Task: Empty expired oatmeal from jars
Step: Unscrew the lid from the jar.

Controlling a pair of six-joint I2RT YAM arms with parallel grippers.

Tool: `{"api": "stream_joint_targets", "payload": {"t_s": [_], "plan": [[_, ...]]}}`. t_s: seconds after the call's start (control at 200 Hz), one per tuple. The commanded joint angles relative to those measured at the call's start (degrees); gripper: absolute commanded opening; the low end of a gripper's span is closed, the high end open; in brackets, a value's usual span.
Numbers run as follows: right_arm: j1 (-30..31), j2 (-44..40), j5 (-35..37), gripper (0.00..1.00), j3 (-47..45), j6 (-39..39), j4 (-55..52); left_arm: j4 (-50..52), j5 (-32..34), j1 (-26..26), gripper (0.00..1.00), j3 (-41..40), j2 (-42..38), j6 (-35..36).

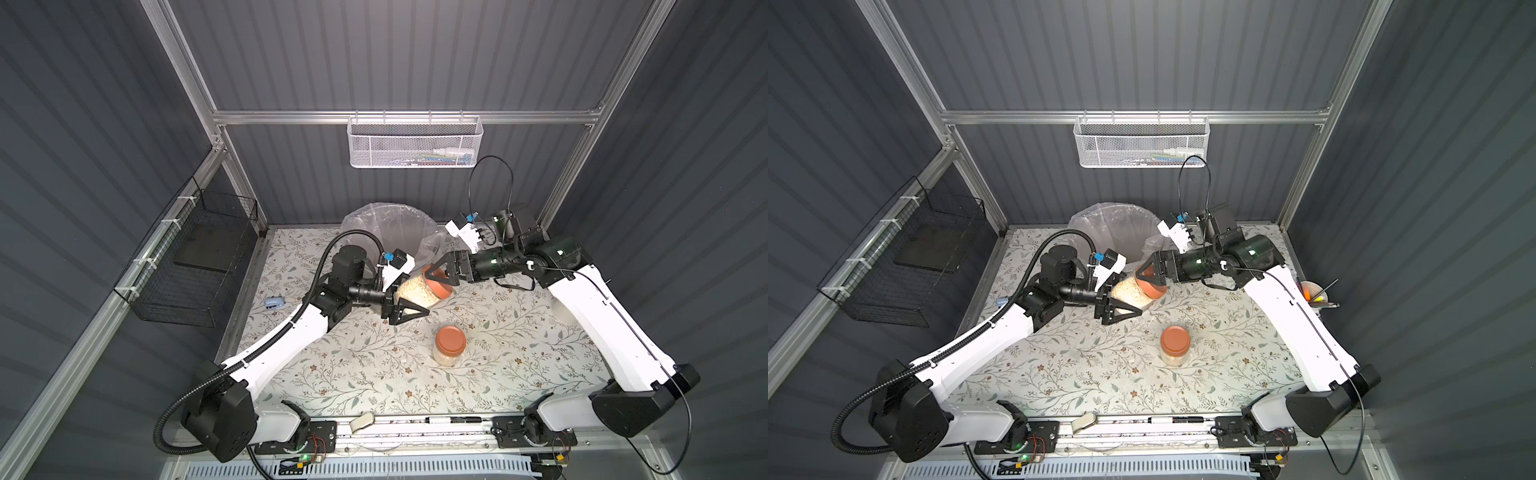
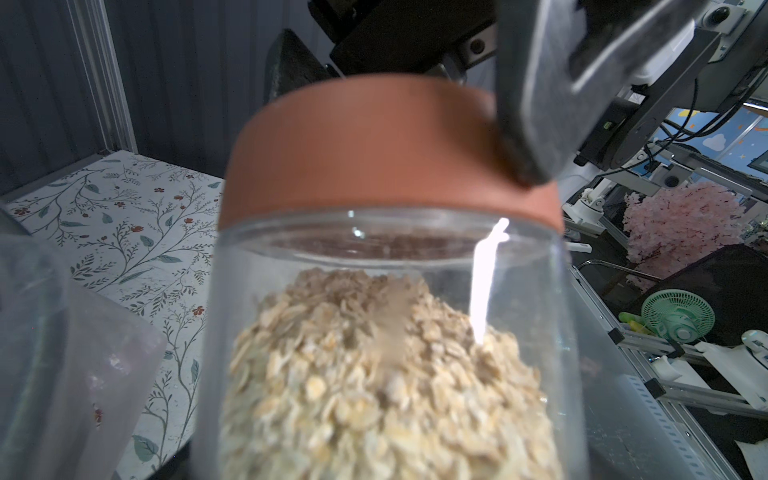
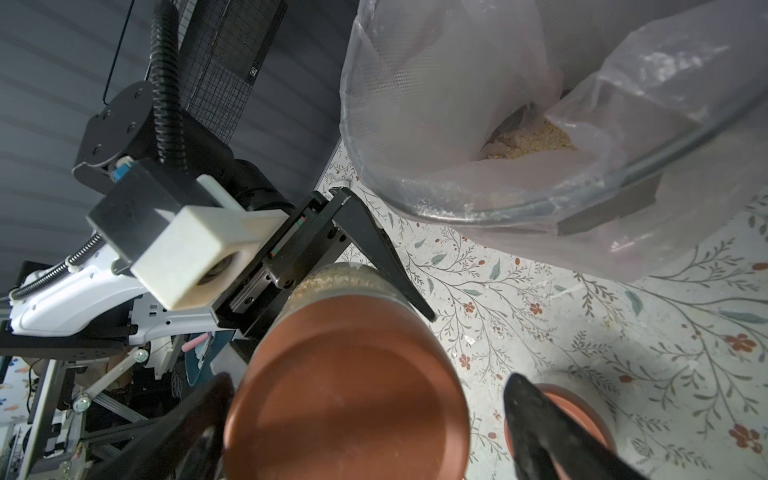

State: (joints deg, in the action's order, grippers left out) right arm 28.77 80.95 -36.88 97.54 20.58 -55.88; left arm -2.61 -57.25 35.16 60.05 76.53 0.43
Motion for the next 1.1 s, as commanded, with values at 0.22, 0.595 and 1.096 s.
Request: {"api": "stream_joint_targets", "payload": {"t_s": [0.22,0.595,1.096], "plan": [[0.78,0.39,4.92,0.99,-0.9,8.24,-1.67,-4.02,-2.99,0.09,0.0,3.2,-0.59,2.94],[2.42,1.45,5.65,0.95,-0.42,11.91,-1.37,-2.27,-1.81,-0.04,0.0,3.22,-1.12,3.98],[2.21,0.31,3.41,0.98,-0.4,9.56,-3.69,-2.16,-1.4,-0.35,0.0,3.23,-2.0,3.89]]}}
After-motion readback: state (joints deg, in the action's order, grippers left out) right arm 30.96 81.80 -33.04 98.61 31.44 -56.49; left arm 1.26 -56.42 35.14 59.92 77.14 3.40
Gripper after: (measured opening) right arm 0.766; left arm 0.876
